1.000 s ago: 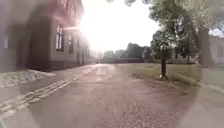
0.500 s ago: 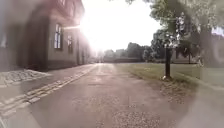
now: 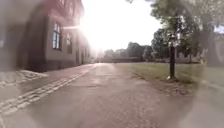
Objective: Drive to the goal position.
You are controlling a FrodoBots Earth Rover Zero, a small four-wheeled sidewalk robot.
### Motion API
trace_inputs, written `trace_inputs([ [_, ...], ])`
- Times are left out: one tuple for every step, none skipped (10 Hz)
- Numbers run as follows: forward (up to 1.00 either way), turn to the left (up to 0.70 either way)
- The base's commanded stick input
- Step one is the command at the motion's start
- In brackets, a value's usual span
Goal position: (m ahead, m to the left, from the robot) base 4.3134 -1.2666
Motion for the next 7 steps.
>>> trace_inputs([
  [0.60,0.00],
  [0.60,0.00],
  [0.60,0.00],
  [0.60,0.00],
  [0.60,0.00],
  [0.60,0.00],
  [0.60,0.00],
])
